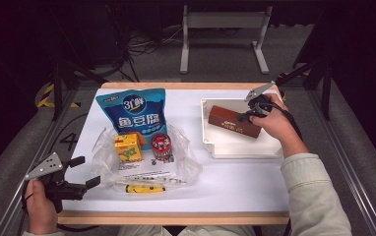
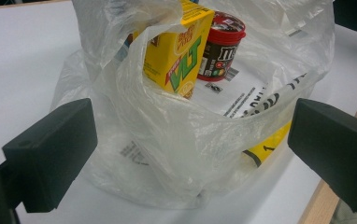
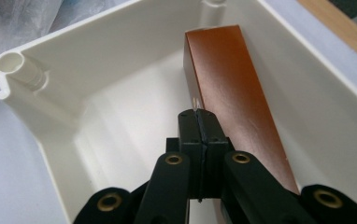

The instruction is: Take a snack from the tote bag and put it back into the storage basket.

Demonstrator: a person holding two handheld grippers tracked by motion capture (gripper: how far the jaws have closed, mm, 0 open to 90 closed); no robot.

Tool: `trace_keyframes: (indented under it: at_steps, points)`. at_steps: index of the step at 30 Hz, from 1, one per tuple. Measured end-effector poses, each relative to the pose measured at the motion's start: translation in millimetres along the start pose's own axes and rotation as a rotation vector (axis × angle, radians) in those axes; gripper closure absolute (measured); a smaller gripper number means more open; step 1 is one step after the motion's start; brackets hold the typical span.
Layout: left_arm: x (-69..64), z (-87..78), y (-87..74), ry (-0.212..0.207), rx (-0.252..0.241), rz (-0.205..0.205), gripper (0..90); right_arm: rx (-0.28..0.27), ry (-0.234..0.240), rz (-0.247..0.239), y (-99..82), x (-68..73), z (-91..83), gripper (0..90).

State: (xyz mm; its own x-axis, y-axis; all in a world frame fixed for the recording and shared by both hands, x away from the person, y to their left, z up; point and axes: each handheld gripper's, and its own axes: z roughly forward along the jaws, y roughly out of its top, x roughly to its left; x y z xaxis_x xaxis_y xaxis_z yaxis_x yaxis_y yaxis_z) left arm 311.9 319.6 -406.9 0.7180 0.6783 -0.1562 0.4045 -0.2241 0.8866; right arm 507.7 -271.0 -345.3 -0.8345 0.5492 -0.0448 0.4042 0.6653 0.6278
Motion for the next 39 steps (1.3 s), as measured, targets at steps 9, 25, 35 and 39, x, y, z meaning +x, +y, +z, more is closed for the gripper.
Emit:
trace_keyframes:
  at_steps: [9,25,35,39]
  points:
    - [-0.1,-0.2,-0.3,0.000,0.001,-0.003,2.1,0.025,0.018,0.027,-13.6,-6.2,7.5,89.8]
    - [-0.4,0.7,-0.4,-0.002,0.001,-0.001,2.1,0.111,-0.029,0.039,-21.9,-11.8,16.3,89.8]
    - [-0.1,0.1,-0.4,-0.009,0.001,-0.007,2.1,0.119,-0.098,0.055,-22.5,-17.5,17.2,89.7]
    - [0.1,-0.2,-0.4,-0.007,-0.002,-0.006,2.1,0.115,-0.125,0.058,-23.0,-19.6,17.6,89.7]
